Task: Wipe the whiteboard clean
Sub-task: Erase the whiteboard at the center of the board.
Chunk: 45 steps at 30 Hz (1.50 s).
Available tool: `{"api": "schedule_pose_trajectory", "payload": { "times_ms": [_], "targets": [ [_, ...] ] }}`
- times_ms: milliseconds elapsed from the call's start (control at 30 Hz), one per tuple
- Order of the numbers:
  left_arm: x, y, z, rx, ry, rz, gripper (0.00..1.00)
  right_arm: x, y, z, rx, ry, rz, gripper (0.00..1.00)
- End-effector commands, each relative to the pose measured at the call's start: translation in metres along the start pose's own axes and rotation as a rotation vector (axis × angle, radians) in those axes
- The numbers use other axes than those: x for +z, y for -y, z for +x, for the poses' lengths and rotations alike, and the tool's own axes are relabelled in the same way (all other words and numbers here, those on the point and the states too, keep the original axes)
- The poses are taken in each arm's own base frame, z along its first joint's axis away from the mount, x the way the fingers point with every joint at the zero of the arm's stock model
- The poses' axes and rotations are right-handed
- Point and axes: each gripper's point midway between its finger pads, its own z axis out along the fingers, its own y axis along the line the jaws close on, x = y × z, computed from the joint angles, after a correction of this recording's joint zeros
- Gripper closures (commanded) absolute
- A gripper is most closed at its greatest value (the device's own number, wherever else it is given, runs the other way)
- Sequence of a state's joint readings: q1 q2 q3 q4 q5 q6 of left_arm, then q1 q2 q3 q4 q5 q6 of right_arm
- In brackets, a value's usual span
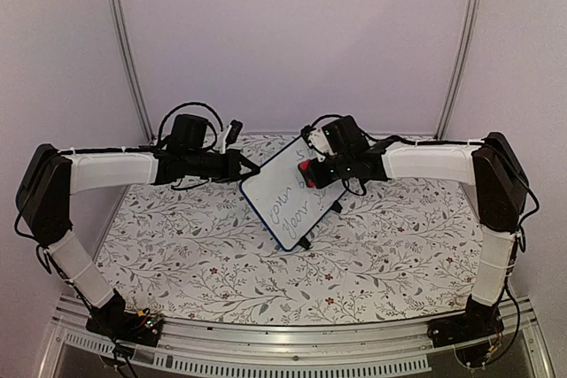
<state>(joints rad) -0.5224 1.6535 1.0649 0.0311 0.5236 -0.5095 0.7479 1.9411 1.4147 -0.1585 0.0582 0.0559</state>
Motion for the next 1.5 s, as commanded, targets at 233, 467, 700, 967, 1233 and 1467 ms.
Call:
{"api": "schedule_pose_trajectory", "payload": {
  "times_ms": [233,467,700,967,1233,1467],
  "targets": [
    [-0.004,0.022,-0.003,0.039,-0.001,0.082,1.0,0.015,0.007,-0.022,-0.015,-0.029,0.028,0.95],
    [-0.005,0.022,-0.003,0.038,0.0,0.084,1.0,0.014,0.007,-0.021,-0.013,-0.034,0.028,0.95],
    [-0.005,0.023,-0.003,0.039,0.001,0.086,1.0,0.011,0.002,0.014,-0.009,-0.096,-0.012,0.95],
    [-0.004,0.022,-0.002,0.037,-0.002,0.084,1.0,0.003,0.003,0.036,-0.018,-0.126,-0.016,0.95],
    [-0.005,0.023,-0.003,0.04,0.0,0.085,1.0,0.004,0.005,-0.008,-0.016,-0.05,0.008,0.95],
    [-0.005,0.023,-0.003,0.038,-0.002,0.089,1.0,0.012,0.008,-0.042,-0.031,-0.018,0.014,0.95]
  ]
}}
